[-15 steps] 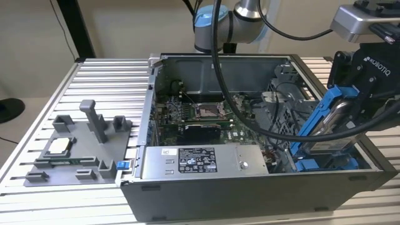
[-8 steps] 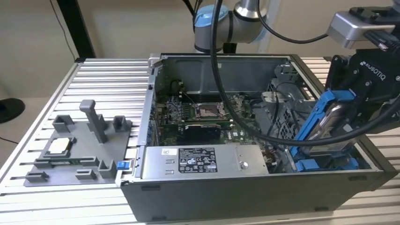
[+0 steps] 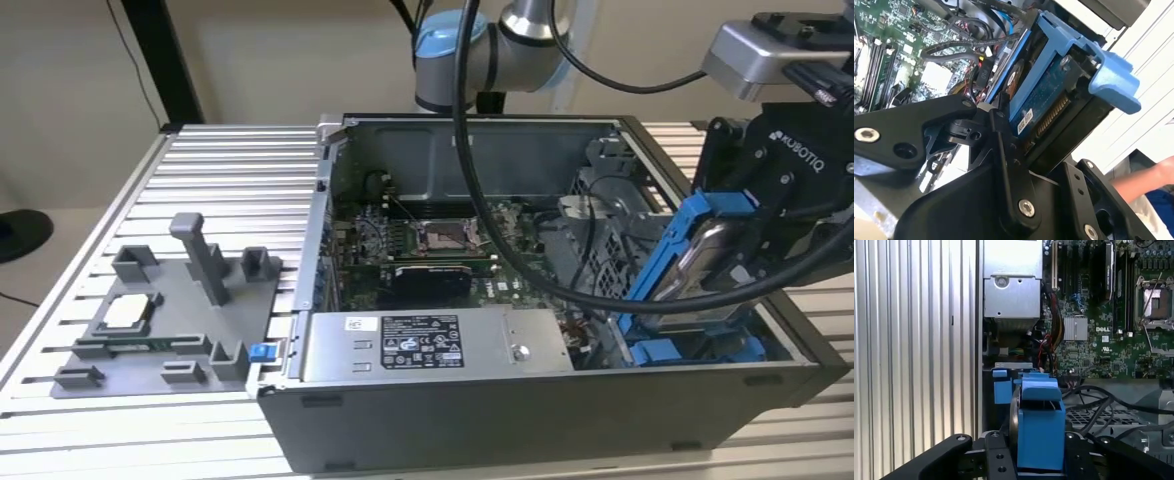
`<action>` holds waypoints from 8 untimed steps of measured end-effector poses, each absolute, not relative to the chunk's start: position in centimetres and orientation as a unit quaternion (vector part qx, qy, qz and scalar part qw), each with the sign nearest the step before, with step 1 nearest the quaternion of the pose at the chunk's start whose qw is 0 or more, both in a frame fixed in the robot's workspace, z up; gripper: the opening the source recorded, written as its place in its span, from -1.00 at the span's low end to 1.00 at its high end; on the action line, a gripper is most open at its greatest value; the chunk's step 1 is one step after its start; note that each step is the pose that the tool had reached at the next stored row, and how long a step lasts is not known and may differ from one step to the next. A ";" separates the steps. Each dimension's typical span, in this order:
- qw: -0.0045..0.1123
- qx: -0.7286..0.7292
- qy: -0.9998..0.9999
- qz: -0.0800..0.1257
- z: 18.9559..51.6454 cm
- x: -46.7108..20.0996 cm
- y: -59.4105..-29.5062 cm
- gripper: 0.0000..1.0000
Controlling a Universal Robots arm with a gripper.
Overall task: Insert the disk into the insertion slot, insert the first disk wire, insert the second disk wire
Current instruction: 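Insert the disk into the insertion slot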
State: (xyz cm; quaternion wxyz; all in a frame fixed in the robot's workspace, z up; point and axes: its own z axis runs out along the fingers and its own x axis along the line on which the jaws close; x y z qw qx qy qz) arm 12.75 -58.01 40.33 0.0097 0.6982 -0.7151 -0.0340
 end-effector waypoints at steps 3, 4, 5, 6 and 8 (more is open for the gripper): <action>0.016 0.698 -0.715 -0.039 40.4 12.9 -58.0 -1.00; 0.016 0.698 -0.715 -0.039 40.4 12.9 -58.0 -1.00; 0.016 0.698 -0.715 -0.039 40.3 13.0 -58.0 -1.00; 0.017 0.698 -0.715 -0.039 40.1 13.1 -58.0 -1.00; 0.016 0.698 -0.715 -0.039 39.7 13.2 -58.0 -1.00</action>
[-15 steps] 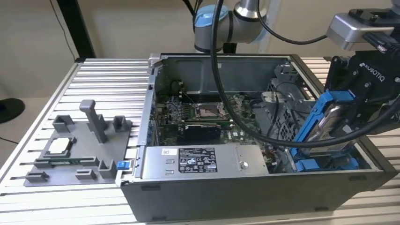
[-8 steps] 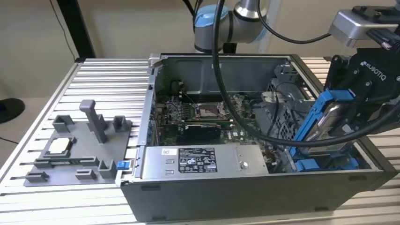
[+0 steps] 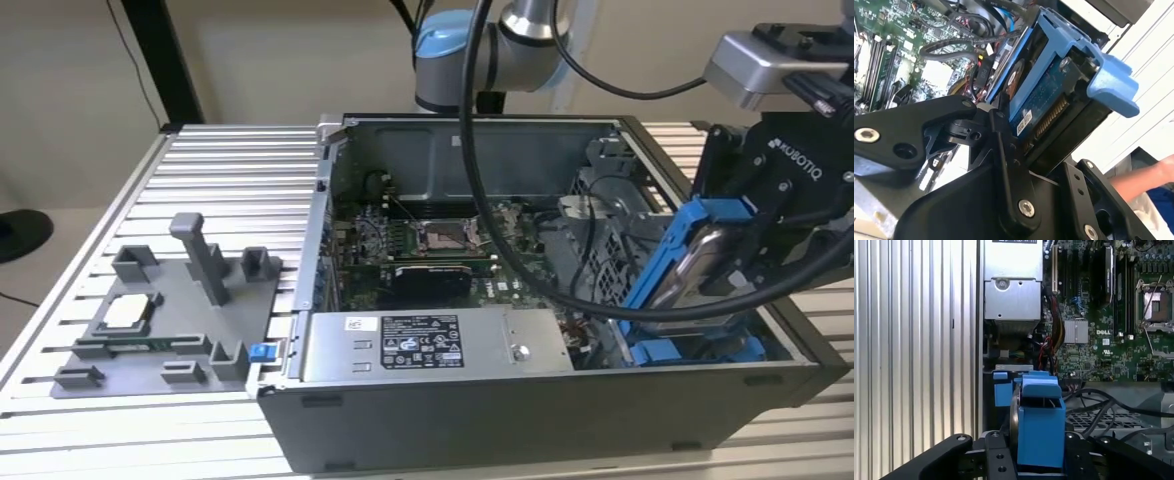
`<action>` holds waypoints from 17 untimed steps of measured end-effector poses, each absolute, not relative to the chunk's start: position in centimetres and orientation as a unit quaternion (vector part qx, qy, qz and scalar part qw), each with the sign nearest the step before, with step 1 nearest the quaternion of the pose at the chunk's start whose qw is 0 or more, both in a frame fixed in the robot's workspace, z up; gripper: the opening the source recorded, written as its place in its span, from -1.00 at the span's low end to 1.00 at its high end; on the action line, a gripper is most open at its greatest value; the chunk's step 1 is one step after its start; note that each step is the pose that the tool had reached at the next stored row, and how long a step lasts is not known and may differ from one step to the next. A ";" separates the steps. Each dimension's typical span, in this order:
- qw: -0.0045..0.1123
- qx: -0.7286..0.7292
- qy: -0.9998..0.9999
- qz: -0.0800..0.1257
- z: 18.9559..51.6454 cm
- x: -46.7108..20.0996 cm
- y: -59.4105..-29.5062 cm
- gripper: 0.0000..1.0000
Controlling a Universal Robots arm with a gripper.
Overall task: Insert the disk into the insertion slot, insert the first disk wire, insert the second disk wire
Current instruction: 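Insert the disk into the insertion slot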
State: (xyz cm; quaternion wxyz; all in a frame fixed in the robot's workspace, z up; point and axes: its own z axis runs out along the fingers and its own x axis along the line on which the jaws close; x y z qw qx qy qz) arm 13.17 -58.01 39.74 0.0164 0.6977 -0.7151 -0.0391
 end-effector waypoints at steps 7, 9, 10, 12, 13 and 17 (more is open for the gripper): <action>0.015 0.698 -0.715 -0.041 38.5 13.4 -58.0 -1.00; 0.015 0.698 -0.715 -0.041 38.3 13.4 -58.0 -1.00; 0.015 0.698 -0.715 -0.041 38.3 13.4 -58.0 -1.00; 0.015 0.698 -0.715 -0.041 38.3 13.4 -58.0 -1.00; 0.015 0.698 -0.715 -0.041 38.3 13.4 -58.0 -1.00; 0.015 0.698 -0.715 -0.041 38.3 13.4 -58.0 1.00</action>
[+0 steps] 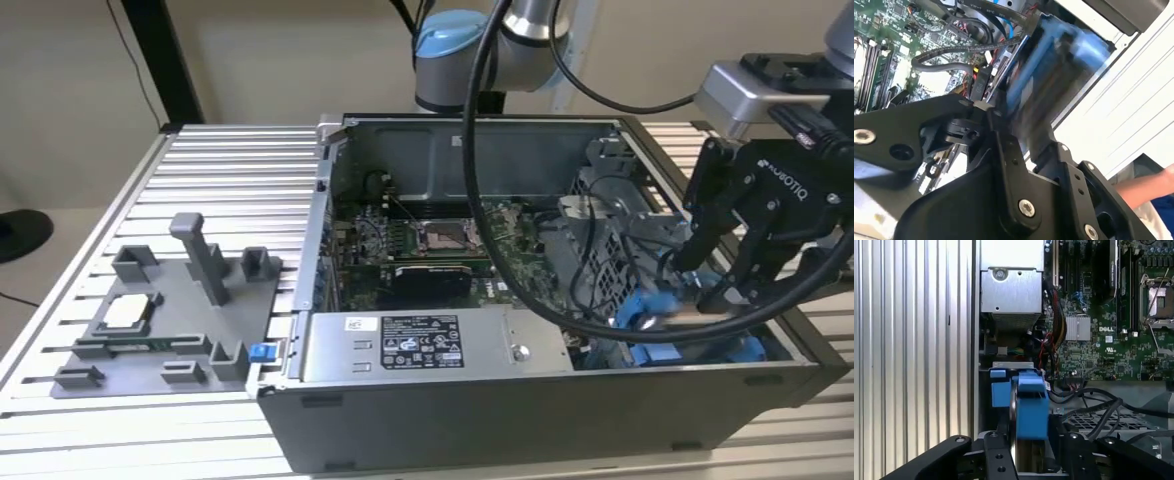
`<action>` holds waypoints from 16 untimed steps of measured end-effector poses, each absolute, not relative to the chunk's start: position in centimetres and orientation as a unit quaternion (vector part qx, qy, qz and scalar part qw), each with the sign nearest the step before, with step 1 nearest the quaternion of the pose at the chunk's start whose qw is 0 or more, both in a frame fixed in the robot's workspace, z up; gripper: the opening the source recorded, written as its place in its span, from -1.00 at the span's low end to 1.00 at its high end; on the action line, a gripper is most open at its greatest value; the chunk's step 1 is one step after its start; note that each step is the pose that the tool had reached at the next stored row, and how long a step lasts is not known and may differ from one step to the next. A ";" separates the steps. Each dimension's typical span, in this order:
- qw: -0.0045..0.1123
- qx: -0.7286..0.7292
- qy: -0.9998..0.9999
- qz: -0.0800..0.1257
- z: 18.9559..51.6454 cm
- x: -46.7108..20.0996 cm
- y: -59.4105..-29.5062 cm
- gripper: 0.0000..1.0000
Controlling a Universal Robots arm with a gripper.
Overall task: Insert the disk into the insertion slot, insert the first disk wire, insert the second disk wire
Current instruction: 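Insert the disk into the insertion slot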
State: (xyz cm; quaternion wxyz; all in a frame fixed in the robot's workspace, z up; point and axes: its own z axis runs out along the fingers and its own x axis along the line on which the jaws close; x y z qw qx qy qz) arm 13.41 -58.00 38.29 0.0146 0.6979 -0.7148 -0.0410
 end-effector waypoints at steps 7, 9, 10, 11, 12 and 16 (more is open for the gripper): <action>0.015 0.698 -0.715 -0.041 38.8 13.4 -58.0 1.00; 0.015 0.698 -0.715 -0.041 39.1 13.4 -58.0 1.00; 0.015 0.698 -0.715 -0.041 39.2 13.4 -58.0 1.00; 0.015 0.698 -0.715 -0.041 39.3 13.4 -58.0 1.00; 0.015 0.698 -0.715 -0.041 39.4 13.4 -58.0 1.00; 0.015 0.698 -0.715 -0.041 40.4 13.4 -58.0 1.00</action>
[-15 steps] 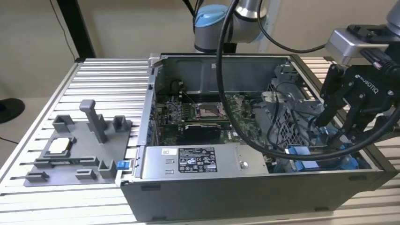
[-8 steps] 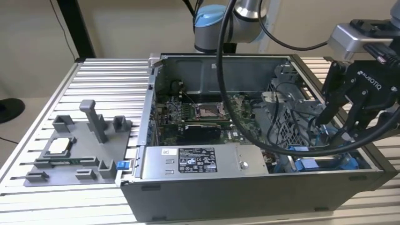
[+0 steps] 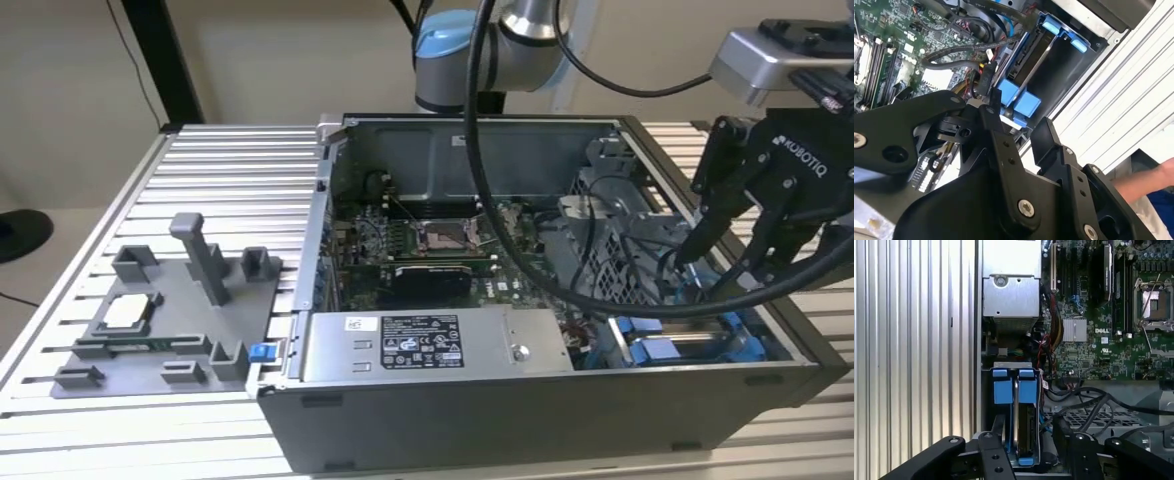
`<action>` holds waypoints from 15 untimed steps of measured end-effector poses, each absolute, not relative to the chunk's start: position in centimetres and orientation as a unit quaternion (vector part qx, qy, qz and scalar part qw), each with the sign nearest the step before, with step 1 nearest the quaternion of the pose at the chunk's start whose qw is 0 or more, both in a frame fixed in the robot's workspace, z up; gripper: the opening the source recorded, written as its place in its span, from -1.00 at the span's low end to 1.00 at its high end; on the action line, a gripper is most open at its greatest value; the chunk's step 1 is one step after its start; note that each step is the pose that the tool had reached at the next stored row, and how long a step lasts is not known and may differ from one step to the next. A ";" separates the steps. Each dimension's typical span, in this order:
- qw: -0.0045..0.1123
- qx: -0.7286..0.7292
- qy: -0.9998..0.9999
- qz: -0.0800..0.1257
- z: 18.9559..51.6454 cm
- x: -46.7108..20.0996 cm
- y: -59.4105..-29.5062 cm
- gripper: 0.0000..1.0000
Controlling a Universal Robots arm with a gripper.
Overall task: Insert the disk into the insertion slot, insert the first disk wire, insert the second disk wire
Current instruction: 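Insert the disk into the insertion slot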
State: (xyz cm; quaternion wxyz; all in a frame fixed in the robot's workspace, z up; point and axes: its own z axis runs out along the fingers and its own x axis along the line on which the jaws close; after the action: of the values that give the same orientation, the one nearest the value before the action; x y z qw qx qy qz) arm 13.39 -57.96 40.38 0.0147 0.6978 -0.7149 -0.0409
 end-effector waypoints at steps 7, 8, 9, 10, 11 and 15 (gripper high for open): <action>0.012 0.698 -0.715 -0.038 40.6 13.4 -57.4 1.00; 0.011 0.698 -0.715 -0.037 40.6 13.4 -57.3 1.00; 0.009 0.698 -0.715 -0.036 40.6 13.3 -57.1 1.00; 0.008 0.698 -0.715 -0.034 40.6 13.3 -56.9 1.00; 0.007 0.698 -0.715 -0.033 40.5 13.3 -56.7 1.00; 0.002 0.698 -0.715 -0.029 40.5 13.2 -55.8 1.00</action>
State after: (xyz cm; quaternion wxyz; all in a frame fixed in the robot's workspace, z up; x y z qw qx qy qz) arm 13.17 -55.75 40.47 0.0025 0.6984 -0.7151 -0.0289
